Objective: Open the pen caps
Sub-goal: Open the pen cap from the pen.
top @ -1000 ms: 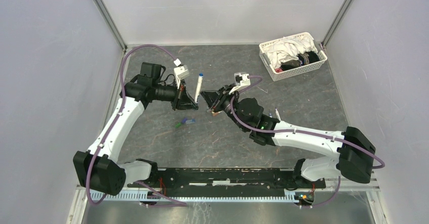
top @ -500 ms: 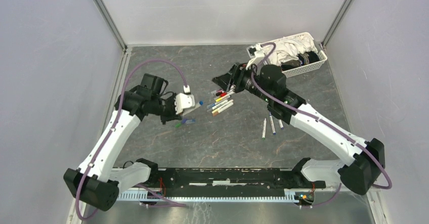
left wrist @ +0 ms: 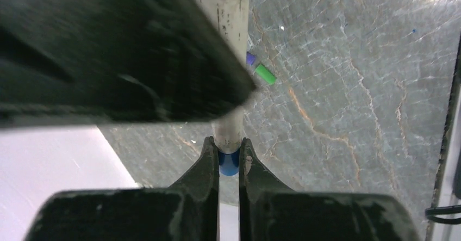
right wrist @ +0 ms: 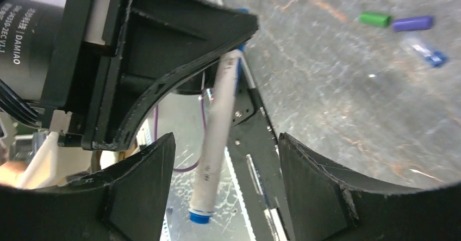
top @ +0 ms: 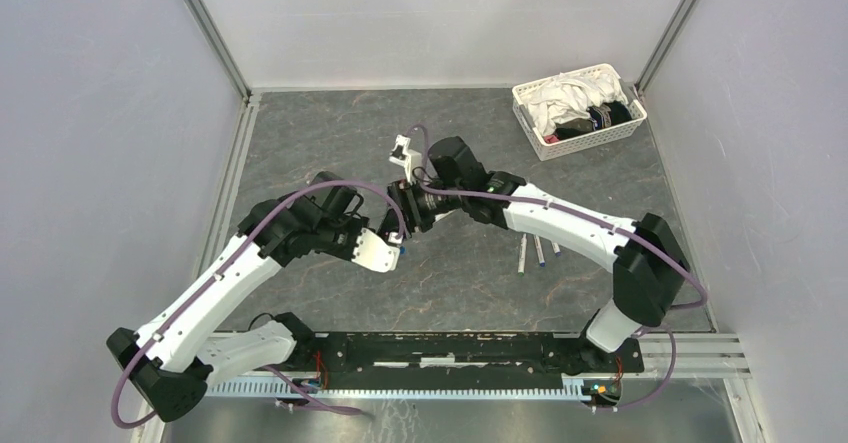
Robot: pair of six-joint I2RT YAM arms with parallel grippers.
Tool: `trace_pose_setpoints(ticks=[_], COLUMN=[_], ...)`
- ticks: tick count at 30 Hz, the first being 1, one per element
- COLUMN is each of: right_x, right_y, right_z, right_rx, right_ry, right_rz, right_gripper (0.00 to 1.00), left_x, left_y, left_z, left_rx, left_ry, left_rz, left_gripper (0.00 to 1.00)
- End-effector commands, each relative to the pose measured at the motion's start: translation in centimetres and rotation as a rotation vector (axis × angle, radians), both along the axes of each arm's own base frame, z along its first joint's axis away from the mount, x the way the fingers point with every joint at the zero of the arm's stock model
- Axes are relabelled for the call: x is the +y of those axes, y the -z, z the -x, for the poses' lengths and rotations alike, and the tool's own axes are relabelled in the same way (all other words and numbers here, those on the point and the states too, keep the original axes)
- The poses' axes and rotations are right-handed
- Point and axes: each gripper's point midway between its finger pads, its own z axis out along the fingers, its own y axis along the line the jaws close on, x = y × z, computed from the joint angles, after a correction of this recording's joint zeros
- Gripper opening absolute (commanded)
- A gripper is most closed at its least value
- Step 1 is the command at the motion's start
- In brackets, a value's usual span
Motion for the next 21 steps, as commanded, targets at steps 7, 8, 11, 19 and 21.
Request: trace_pose_setpoints(ticks=[7, 8, 11, 19, 21], right_x=[3.1, 3.4, 3.9, 1.5, 0.7], right_y=[-0.3, -0.3, -0.4, -0.3, 0.0], right_z=[2.8, 3.0, 3.1, 2.8, 3.0], right_rx=[0.062, 0.07, 0.084, 0.051, 0.044], right_ry=[-0.156, -0.167, -0.183, -0.183, -0.191], right_rz=[-0.092, -0.104, -0.139, -0.18, -0.18], right_gripper=[0.6, 0.59, 0.46, 0.0, 0.0], left_x=[-0.9, -0.9, -1.1, -0.9, -1.2], left_y=[-1.9, -2.0, -2.1, -0.8, -0.6], left_z=[-1.3, -1.4, -1.5, 0.3, 0.5], left_rx=[-0.116, -0.116, -0.114, -0.021, -0.003], left_ry=[0.063, 0.061, 0.058, 0.073, 0.068], left_rz=[-0.048, -0.045, -0.04, -0.043, -0.029], left_gripper=[0.02, 0.02, 0.02, 0.49, 0.51])
